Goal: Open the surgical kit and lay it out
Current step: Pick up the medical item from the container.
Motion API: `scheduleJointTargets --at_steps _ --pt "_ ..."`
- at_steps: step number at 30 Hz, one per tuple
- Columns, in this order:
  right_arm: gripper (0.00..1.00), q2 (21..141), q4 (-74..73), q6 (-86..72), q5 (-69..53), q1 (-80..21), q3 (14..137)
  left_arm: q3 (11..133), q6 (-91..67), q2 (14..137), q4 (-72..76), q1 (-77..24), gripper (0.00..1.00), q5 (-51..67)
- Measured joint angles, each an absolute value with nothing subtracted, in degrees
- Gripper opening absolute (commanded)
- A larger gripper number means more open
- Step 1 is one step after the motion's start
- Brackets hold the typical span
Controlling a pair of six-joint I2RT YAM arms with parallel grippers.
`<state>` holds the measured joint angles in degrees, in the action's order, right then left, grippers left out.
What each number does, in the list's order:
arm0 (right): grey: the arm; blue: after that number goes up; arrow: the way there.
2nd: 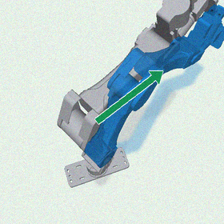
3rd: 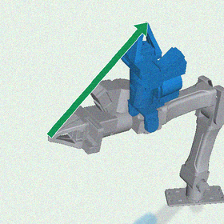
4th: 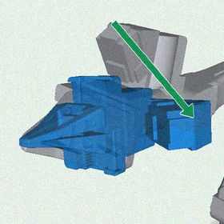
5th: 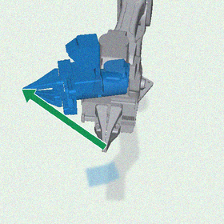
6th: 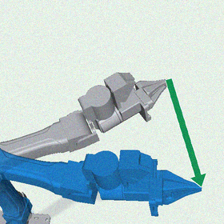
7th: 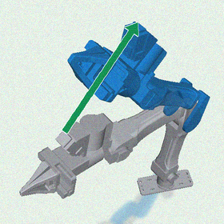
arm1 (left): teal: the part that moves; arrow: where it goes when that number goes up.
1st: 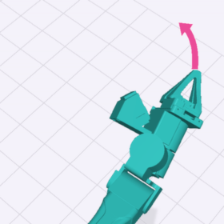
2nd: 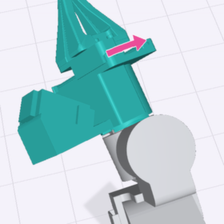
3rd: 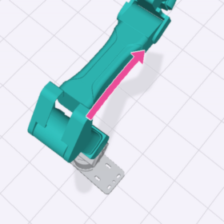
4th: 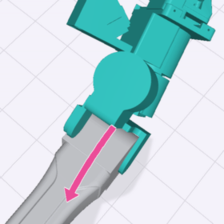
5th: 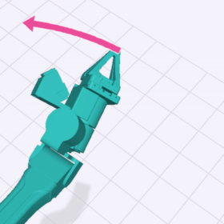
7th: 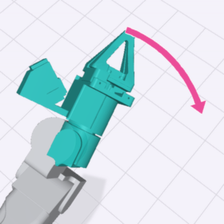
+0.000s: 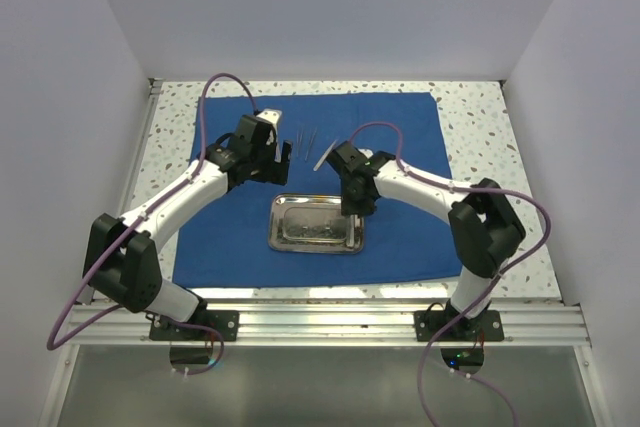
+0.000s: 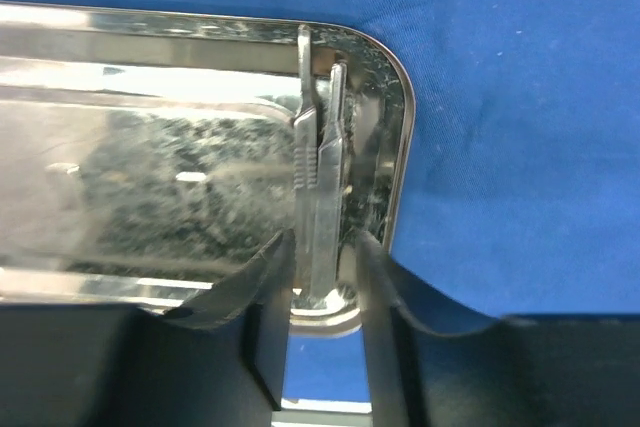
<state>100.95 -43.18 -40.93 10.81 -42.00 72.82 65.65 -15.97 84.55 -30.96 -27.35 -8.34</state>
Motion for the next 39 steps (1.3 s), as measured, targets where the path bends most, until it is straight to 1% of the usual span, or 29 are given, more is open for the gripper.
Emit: scheduleJointTargets --at_steps 3,6,17,19,20,22,33,39 --pt "0.27 103.46 -41.93 -40.91 10.74 -42.00 71.83 65.34 -15.59 84.25 -30.98 -27.35 0.91 -8.34" --pt "0.26 105.82 -40.82 -40.91 10.46 -42.00 70.74 64.99 -15.33 83.99 -31.05 -27.35 0.91 -8.36" --pt "0.25 106.56 -39.31 -40.66 9.50 -41.98 70.37 64.86 -14.24 83.85 -31.42 -27.27 0.91 -8.80" --pt "0.17 106.61 -39.05 -40.40 9.45 -41.98 70.24 64.86 -14.11 83.85 -31.42 -27.22 0.91 -8.78" --pt "0.09 106.69 -38.74 -40.27 9.43 -41.98 70.11 64.86 -14.09 83.85 -31.42 -27.16 0.91 -8.78" --pt "0.01 106.76 -38.74 -39.86 9.32 -41.89 70.11 64.86 -14.04 83.85 -31.42 -27.11 0.90 -8.78" --pt "0.00 106.54 -40.34 -39.64 9.26 -42.00 71.42 64.86 -13.91 83.85 -31.44 -27.07 0.90 -8.78" --pt "0.00 106.30 -45.32 -39.05 10.44 -42.00 78.78 64.88 -13.93 83.85 -31.44 -27.07 0.90 -8.78"
